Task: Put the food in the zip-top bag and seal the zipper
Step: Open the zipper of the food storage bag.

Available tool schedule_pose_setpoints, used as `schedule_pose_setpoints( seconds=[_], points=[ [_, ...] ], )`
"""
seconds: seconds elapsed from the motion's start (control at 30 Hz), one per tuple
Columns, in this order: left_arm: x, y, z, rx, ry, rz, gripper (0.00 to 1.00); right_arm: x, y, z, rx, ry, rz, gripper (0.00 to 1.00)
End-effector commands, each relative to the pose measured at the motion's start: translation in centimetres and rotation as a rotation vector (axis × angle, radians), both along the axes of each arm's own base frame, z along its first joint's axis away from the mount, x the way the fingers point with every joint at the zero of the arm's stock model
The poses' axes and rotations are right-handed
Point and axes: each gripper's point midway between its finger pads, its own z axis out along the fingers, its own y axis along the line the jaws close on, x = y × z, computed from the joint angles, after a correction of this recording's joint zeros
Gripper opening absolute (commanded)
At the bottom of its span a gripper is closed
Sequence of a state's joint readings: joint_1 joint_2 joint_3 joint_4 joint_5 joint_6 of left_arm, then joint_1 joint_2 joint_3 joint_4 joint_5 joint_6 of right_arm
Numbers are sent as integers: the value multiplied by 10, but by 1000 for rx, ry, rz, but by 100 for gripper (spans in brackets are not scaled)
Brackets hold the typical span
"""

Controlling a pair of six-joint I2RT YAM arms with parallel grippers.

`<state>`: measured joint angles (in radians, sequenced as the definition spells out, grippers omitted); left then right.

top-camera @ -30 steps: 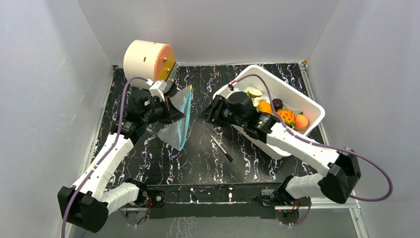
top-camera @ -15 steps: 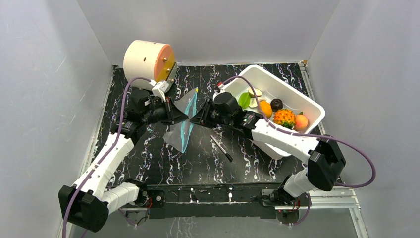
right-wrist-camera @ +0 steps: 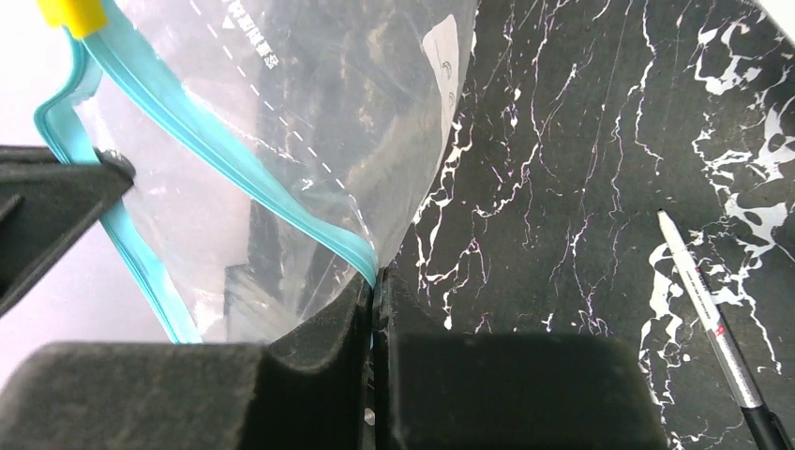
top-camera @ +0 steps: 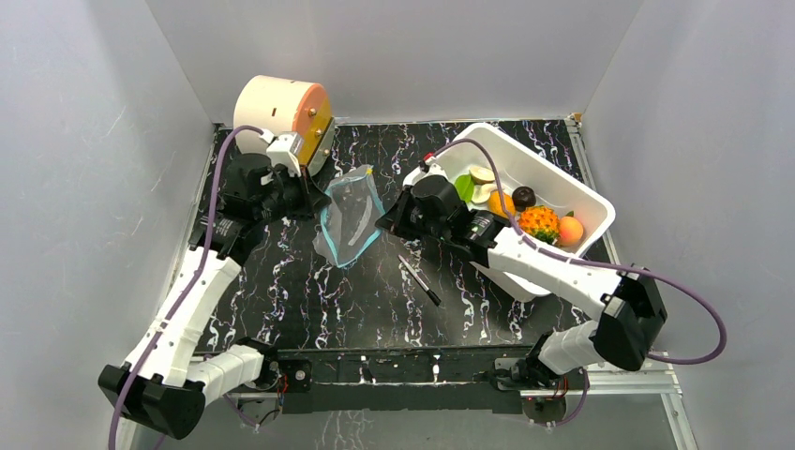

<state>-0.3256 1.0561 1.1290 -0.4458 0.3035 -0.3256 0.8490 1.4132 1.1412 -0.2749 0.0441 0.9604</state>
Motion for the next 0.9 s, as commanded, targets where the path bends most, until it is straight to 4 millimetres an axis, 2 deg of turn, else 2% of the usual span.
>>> schedule_pose_setpoints(
  seconds=[0.0,0.17,0.27,0.37,0.47,0.53,0.6,0.87],
  points=[
    [4,36,10,190,-67,88,0,3,-8,32,43,-84,-30,0],
    [3,31,21,200,-100,34,0,-3,4,29,89,-53,17,0],
    [-3,18,21,153,-99,-36,8,-4,14,34,144,-38,38,0],
    [-13,-1,18,61,-92,-123,21,-6,25,42,216,-25,64,0],
    [-23,-22,17,-43,-97,-221,42,-6,34,48,247,-14,83,0],
    [-29,-31,16,-90,-98,-278,51,-5,36,52,260,-12,83,0],
    [-32,-35,14,-104,-98,-307,56,-4,38,55,273,-12,82,0],
    [-22,-29,2,-35,-128,-295,71,-2,38,63,286,-24,75,0]
  ],
)
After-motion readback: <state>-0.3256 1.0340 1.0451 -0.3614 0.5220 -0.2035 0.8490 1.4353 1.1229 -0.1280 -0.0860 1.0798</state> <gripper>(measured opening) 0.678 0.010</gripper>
